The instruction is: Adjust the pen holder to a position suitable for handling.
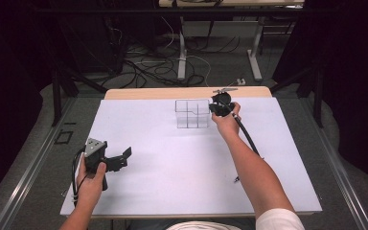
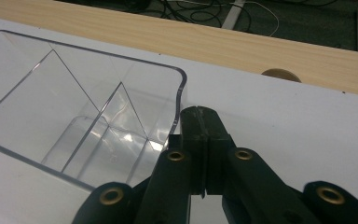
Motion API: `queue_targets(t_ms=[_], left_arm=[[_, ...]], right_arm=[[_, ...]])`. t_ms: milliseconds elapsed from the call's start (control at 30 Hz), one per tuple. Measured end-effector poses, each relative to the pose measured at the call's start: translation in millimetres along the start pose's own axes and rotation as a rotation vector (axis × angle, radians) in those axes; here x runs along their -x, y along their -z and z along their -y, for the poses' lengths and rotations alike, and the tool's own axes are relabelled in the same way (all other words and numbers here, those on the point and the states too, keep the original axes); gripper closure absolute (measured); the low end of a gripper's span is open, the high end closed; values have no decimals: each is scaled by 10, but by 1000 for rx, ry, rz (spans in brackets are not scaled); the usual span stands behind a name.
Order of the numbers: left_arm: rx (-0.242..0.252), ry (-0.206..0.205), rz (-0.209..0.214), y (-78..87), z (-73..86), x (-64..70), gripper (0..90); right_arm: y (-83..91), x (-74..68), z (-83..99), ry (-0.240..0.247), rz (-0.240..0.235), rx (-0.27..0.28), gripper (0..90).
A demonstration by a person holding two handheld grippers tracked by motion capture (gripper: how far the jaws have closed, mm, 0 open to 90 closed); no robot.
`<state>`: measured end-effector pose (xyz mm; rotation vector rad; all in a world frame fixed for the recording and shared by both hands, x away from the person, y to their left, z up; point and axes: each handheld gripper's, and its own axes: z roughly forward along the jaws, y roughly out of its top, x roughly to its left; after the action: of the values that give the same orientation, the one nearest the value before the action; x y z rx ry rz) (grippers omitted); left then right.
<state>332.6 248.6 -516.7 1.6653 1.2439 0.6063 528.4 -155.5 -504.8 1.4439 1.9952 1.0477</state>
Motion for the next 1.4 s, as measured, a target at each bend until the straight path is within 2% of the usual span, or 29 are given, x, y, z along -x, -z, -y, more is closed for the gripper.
queue_targets(t_ms=[367, 567, 667, 733, 800, 1000, 1133, 1233, 1267, 1333, 1400], left_arm=[[-3, -2, 3, -1, 1, 1, 2], [1, 3, 3, -4, 2, 3, 2], [-2, -3, 3, -4, 1, 2, 2], [-3, -5, 4, -9, 2, 2, 2], [-2, -8, 4, -14, 3, 3, 2], [-18, -40, -11, -12, 3, -2, 2], [-26, -46, -11, -19, 15, -14, 2], [-33, -45, -11, -25, 19, -18, 2], [-32, -44, -10, -25, 18, -18, 2], [-31, -42, -7, -25, 12, -15, 2], [-30, -43, -5, -26, 11, -6, 2]], right_arm=[[-35, -116, 3, 16, -12, -1, 900], [-25, -113, 1, 17, -14, -2, 895], [-6, -101, -6, 23, -10, 2, 853], [46, -66, -15, 4, -5, -1, 825], [58, -50, -17, 5, -4, 2, 812], [168, 13, -17, -14, -4, 16, 734], [249, 53, -8, 15, 7, 33, 657], [312, 75, 3, 5, -8, 32, 580], [312, 75, 3, 5, -8, 32, 580], [381, 82, 19, 24, -18, 46, 535], [400, 76, 23, 21, -19, 52, 511]])
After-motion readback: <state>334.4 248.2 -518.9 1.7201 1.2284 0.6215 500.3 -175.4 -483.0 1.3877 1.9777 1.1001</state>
